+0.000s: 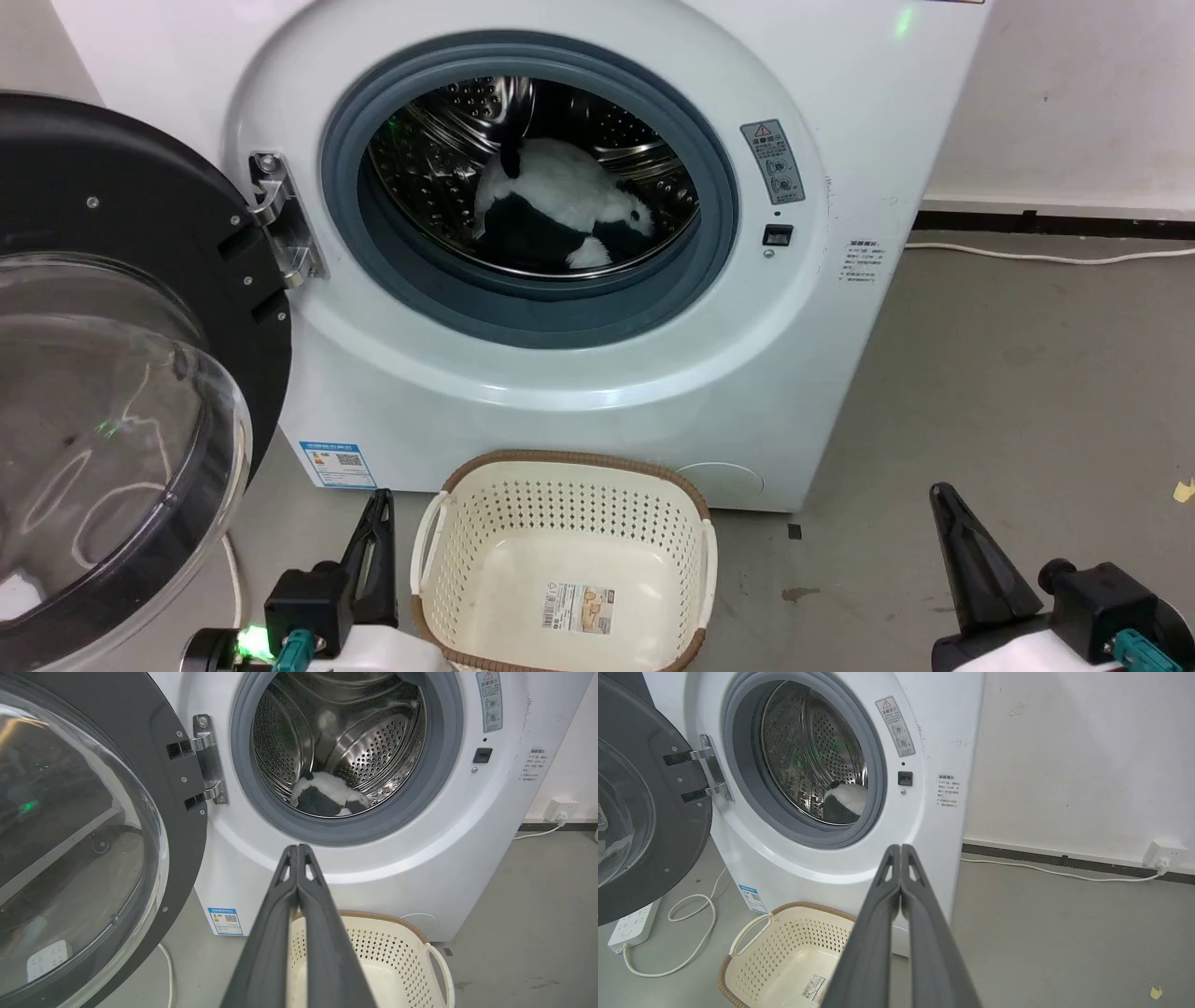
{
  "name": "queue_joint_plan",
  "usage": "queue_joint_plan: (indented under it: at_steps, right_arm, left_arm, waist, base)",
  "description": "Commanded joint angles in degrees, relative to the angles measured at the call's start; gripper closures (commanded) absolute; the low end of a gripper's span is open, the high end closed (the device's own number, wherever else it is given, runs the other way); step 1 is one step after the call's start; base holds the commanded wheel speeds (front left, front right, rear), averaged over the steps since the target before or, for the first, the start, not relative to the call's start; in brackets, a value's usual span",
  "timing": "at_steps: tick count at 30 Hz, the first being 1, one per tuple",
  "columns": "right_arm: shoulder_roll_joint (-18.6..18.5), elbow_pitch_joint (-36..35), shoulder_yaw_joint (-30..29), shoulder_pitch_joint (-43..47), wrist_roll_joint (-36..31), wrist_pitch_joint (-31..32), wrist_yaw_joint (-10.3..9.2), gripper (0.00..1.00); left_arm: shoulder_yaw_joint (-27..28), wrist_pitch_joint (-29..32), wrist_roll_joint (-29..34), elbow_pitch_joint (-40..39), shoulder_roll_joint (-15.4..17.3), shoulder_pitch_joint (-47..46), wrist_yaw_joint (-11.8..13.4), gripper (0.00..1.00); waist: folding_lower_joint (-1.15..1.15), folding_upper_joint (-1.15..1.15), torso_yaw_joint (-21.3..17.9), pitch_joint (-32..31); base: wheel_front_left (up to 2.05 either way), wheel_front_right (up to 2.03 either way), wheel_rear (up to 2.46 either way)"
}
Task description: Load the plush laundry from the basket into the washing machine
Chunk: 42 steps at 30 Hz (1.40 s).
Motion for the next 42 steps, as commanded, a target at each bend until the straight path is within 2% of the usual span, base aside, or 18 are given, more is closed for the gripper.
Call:
queue_joint_plan:
  at_steps: [1,42]
  right_arm:
    - [0.1,-0.2,0.1,-1.0,-0.5,0.2,-0.02,1.0]
    - [0.3,-0.6,0.4,-2.5,-2.4,5.3,-0.03,1.0]
  left_arm:
    - [0.3,0.3,0.4,-0.4,-0.1,-0.4,-0.4,1.0]
    - [3.3,5.4,3.5,-2.9,-1.2,-0.9,-2.3,1.0]
  waist:
    - [-0.01,0.0,0.0,0.0]
    - [-0.01,0.0,-0.4,0.2]
  base:
    - [0.0,0.0,0.0]
    - [0.0,0.0,0.0]
